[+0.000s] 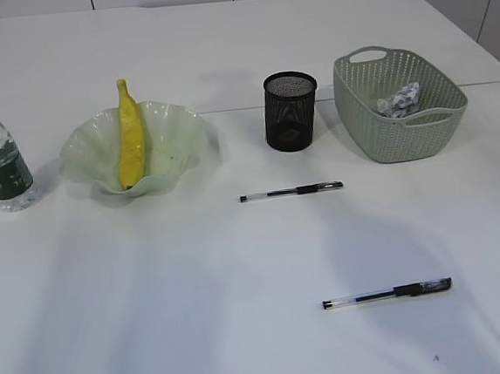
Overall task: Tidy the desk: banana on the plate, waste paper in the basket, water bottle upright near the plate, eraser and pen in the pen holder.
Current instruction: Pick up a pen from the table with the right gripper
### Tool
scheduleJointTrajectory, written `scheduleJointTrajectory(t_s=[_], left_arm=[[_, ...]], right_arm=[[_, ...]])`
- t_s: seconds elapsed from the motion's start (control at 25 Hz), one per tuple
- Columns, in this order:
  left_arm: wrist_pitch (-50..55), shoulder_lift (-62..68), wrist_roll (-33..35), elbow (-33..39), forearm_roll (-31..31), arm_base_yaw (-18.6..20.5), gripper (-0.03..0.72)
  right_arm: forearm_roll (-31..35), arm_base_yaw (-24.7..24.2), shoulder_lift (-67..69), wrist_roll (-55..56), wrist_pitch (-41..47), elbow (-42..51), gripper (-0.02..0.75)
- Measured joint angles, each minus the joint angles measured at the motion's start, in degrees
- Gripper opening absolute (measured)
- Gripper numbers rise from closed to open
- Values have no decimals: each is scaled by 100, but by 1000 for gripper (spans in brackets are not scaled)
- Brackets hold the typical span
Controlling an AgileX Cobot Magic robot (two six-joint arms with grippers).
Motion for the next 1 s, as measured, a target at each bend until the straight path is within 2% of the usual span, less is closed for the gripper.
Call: scheduleJointTrajectory(t_s=[0.36,0.76,1.0], left_arm=[[0,0,0,0,0,0,593],[15,0,0,0,0,0,593],[389,0,0,0,0,0,593]], right_arm=[[11,0,-293,24,64,0,251],[-47,0,-553,1124,100,0,251],[-390,0,-871,1259,104,0,251]])
